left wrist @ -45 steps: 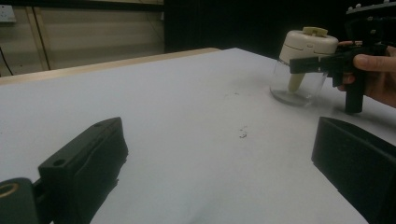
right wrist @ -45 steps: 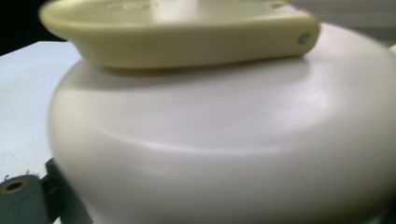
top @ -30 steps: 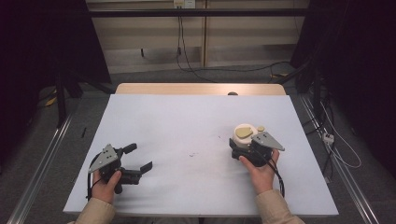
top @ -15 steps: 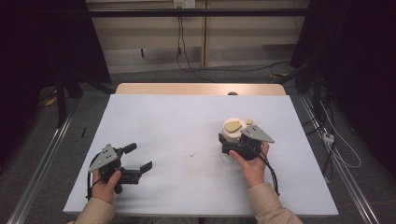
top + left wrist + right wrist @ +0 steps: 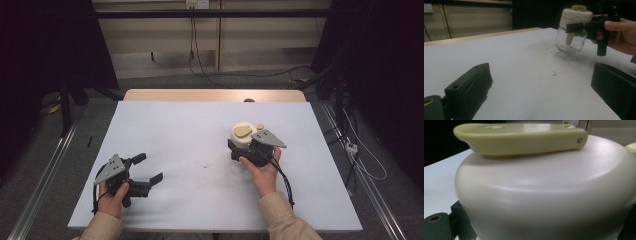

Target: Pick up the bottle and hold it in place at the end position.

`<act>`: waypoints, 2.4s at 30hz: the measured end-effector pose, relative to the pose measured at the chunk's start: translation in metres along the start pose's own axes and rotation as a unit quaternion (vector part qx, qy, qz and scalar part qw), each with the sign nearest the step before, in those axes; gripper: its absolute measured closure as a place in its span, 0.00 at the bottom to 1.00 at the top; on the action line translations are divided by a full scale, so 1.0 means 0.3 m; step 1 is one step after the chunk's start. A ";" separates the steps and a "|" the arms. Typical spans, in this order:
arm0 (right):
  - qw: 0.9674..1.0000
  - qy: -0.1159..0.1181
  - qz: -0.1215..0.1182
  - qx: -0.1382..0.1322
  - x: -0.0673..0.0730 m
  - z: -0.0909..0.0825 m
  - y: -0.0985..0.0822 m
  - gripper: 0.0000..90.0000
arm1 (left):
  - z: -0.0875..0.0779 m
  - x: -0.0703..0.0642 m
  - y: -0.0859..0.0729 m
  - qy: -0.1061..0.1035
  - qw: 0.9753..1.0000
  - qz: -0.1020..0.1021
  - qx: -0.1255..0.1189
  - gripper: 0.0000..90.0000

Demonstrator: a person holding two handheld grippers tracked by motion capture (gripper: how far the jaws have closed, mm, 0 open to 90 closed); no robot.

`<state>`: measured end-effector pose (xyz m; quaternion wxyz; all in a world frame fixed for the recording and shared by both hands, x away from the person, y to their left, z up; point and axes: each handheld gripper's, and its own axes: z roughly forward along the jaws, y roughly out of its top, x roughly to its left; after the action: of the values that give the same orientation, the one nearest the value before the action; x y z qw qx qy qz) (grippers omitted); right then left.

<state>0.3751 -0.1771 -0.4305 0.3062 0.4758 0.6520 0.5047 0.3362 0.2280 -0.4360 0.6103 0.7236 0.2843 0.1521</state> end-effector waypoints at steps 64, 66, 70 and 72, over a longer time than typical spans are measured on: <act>0.999 0.032 -0.004 0.001 0.100 0.193 0.060 0.07 | -0.020 0.010 0.000 0.004 1.000 -0.007 -0.004 0.03; 0.999 0.034 -0.003 0.001 0.109 0.200 0.061 0.07 | -0.021 0.010 0.000 0.004 1.000 -0.008 -0.004 0.03; 0.999 0.037 -0.004 0.003 0.122 0.214 0.060 0.07 | -0.023 0.011 0.002 0.005 1.000 -0.005 -0.006 0.03; 0.999 0.038 -0.004 0.004 0.124 0.217 0.060 0.07 | -0.023 0.010 0.001 0.005 1.000 -0.008 -0.005 0.03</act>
<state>0.4244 -0.1180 -0.4301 0.2815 0.4548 0.6670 0.5187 0.3349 0.2352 -0.4347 0.6136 0.7174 0.2926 0.1526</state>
